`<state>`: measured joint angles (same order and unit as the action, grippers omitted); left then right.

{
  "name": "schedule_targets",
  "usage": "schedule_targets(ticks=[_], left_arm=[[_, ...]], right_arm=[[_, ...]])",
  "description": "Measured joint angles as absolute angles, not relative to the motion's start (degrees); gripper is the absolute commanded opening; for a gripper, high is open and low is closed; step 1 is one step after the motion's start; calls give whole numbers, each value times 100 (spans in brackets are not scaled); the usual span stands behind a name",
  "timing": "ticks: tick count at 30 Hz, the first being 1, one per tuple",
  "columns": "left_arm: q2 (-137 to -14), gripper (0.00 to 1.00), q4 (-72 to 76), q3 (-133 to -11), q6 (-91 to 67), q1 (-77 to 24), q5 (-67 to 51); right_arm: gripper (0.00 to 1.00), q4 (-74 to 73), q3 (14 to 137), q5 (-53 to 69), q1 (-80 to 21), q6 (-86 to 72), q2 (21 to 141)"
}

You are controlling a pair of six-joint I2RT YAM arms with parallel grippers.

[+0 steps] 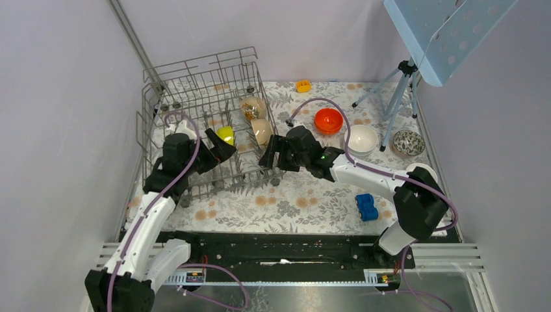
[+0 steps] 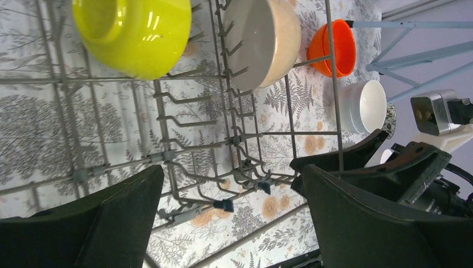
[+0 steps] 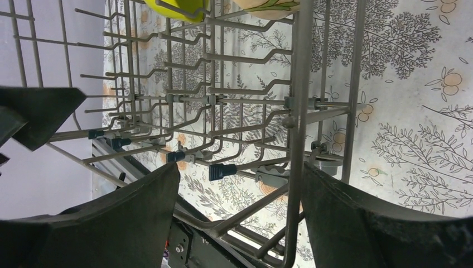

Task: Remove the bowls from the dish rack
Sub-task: Adjust the dish rack at the center of the board, then pick up the bowl from the dish rack.

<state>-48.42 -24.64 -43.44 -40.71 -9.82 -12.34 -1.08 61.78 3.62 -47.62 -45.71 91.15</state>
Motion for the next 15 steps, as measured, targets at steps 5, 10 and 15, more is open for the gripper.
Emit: schedule_targets(ticks=[5,10,15], left_arm=[[-5478,99,-1997,-4416,-4209,-1184,-1308],[-6233,98,-1498,-4733,-4348,-1450,-1304],[-7140,95,-878,-5168,-4624,-1695,-1282]], right_arm=[[97,-252,6176,263,-4803,-4348,9076],[96,-705,5964,-301,-4827,-3859,8331],[94,-532,5201,-552,-4838,-3336,7105]])
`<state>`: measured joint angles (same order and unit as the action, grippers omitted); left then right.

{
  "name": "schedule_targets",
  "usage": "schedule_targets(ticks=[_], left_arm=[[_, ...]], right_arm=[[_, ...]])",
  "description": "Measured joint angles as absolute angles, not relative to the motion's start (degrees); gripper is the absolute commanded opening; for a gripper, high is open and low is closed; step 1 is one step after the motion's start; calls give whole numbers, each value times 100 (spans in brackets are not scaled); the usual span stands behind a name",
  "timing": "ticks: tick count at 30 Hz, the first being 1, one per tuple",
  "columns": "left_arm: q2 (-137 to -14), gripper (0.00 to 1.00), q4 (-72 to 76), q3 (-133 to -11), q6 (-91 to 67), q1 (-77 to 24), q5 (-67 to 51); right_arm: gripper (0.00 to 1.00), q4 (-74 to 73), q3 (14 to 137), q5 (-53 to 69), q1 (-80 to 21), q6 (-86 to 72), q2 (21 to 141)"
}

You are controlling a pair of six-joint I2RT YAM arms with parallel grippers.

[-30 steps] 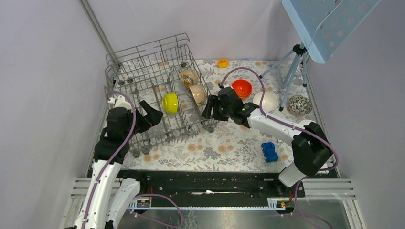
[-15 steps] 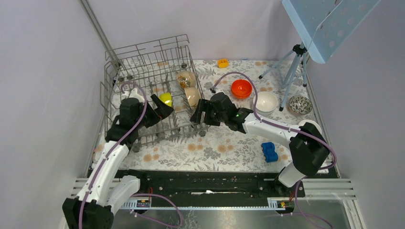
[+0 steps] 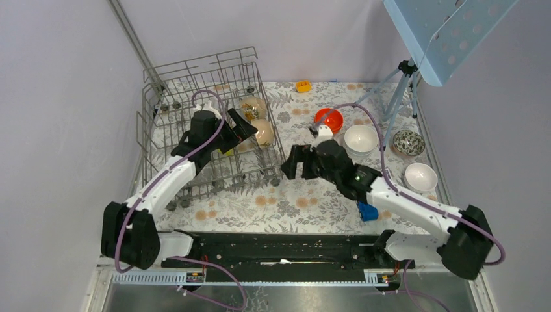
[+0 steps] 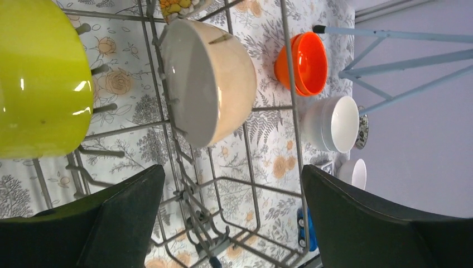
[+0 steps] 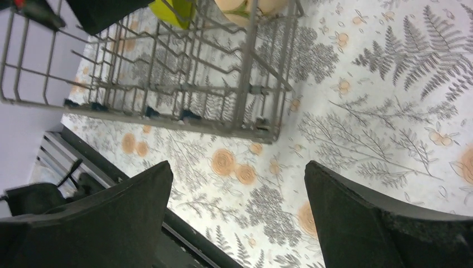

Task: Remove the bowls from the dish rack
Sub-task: Pick up the bowl from the dish rack.

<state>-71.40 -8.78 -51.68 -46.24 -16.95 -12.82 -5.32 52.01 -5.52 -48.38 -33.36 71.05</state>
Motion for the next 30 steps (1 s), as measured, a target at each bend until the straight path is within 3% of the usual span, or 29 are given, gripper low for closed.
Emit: schedule_targets(ticks=[9,30], left_arm=[[-8084,87,-193,-5280,-5026,-1651,-1396],[-9109,64,738,-5621,-5319,-1450,-2322]], right_arm=[[92,497,3100,-373,-4840,-3057,5819],[84,1664,2399,276,-4845,-3199,4980]])
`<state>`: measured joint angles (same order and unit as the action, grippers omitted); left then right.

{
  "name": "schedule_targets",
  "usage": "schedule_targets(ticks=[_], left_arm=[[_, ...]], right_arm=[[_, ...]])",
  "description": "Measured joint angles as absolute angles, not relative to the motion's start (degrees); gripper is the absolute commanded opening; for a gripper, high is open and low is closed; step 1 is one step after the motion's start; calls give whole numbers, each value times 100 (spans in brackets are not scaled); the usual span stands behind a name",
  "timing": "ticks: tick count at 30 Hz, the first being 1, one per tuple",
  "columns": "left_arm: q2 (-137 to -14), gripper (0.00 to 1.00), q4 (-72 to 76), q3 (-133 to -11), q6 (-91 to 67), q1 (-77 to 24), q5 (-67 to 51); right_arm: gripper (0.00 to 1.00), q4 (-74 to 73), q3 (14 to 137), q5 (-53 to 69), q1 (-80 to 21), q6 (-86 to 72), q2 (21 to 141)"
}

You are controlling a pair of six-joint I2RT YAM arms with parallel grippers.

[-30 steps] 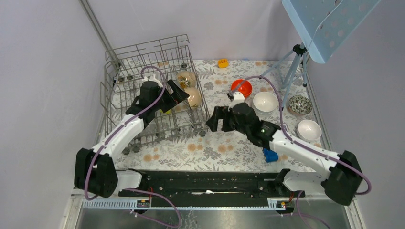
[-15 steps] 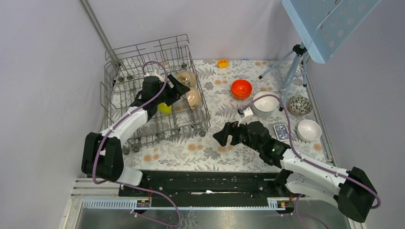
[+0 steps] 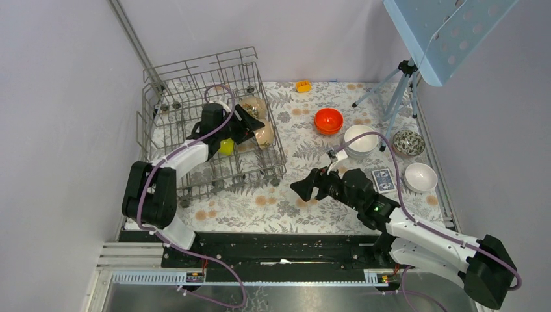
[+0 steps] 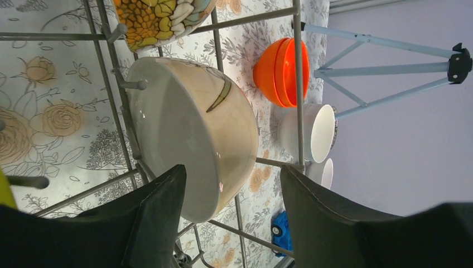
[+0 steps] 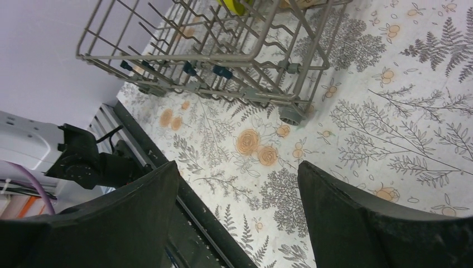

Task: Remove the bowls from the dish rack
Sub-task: Pick up the bowl from the dish rack.

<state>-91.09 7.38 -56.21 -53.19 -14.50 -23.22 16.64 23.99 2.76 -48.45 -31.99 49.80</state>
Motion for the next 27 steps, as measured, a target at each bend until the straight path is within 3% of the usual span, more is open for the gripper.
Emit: schedule_targets(ticks=[15,27], left_arm=[[-9500,33,2178,-5111,-5992,-1365,-2985],[-9566,0,2696,-4998,-6029,-1321,-3109]], right_arm=[[81,1914,2047,419,-4845,-3341,4705],[79,2003,2034,423,-4845,-3343,4676]])
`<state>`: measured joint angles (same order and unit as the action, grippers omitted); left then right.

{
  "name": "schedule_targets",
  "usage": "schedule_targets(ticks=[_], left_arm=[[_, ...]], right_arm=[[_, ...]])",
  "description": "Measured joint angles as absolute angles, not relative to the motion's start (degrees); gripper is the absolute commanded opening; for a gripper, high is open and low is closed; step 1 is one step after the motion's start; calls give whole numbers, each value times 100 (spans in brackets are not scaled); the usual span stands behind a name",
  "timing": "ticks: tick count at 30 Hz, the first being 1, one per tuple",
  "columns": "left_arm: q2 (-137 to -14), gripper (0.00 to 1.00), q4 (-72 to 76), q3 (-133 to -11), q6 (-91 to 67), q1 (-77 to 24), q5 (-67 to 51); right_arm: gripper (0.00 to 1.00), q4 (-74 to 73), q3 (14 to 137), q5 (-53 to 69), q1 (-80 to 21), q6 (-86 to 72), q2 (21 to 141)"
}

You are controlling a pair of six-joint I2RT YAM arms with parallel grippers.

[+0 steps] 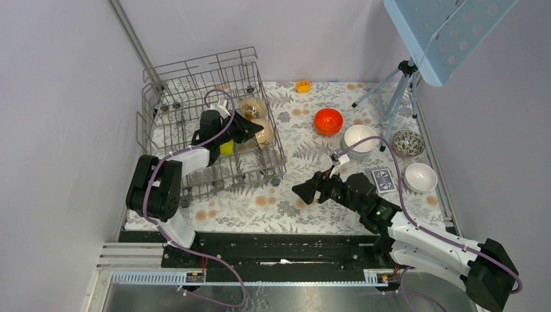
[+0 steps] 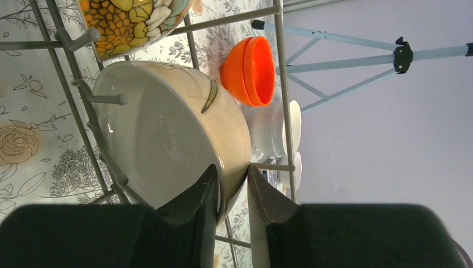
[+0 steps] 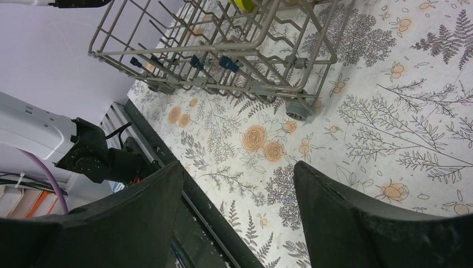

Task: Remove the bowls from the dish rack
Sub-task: Pick up the bowl from the dish rack.

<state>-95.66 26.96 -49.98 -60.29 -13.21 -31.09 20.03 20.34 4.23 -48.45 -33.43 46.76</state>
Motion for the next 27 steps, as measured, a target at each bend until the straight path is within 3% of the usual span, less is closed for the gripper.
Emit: schedule_targets(ticks=[16,23,27], left_arm=[[-9470,0,3734,-4410,-6342,-1151,-3275],[-9367,0,4685,-3793,-6847,-1026,-3308],[-9373,0,5111,-3610,-7251,-969,-3343]], right_arm=[[78,2003,2003,410,-4845,-3341,4668],[90,2093,2016,252,-4845,-3430,4875],[92,1951,2318,12,-4845,-3505,5288]])
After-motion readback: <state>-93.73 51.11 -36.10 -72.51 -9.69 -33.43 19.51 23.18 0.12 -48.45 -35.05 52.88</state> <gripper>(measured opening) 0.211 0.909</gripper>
